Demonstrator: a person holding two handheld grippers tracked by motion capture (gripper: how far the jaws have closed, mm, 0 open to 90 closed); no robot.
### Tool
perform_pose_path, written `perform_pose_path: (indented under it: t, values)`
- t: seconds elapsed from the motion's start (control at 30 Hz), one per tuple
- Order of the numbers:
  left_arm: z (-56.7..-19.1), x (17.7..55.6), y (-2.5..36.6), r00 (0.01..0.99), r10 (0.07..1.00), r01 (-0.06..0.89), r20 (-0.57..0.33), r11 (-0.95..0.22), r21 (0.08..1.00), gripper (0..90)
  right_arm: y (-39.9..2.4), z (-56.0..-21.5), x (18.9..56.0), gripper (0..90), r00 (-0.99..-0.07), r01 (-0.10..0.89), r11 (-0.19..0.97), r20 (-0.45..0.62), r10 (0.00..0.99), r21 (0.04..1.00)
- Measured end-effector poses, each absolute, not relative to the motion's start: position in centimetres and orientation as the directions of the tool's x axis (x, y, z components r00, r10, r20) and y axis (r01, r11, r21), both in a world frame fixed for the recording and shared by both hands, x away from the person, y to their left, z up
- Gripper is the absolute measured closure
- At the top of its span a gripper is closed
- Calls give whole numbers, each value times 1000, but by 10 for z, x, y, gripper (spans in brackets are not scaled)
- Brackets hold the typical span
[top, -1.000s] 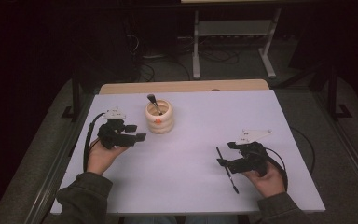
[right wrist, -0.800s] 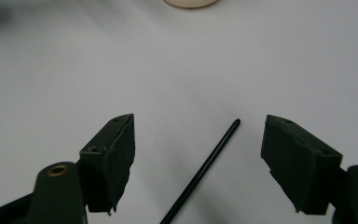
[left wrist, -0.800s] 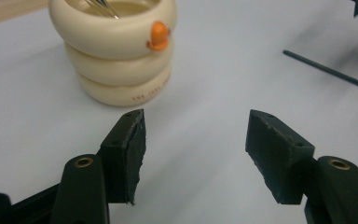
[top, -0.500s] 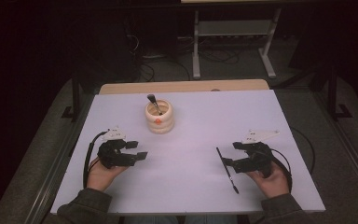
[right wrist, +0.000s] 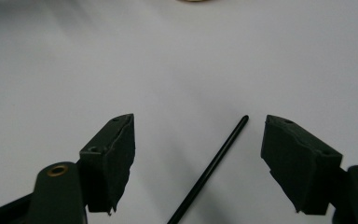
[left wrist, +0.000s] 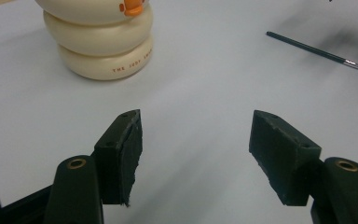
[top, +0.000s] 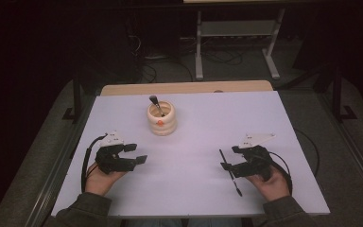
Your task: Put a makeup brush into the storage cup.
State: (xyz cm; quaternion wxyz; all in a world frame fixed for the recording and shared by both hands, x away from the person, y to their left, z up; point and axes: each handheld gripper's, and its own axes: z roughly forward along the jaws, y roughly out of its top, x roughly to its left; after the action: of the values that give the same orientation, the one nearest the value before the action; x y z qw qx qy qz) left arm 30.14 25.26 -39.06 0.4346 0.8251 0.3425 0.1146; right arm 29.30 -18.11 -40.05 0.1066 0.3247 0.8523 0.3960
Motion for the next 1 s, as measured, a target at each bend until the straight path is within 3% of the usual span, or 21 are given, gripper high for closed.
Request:
perform_pose_path:
  t: [0.5, 0.73, 1.0]
  values:
    - [-389, 299, 248, 755, 649, 454, -96, -411, 790, 336, -187, -397, 294, 249, -739, 495, 442, 95, 666, 748]
    - [-386, 296, 243, 761, 644, 440, -84, -416, 796, 334, -186, -398, 295, 206, -714, 551, 429, 138, 687, 715]
    - [-388, 296, 239, 772, 630, 435, -85, -426, 793, 332, -187, -400, 298, 272, -671, 616, 424, 160, 724, 664]
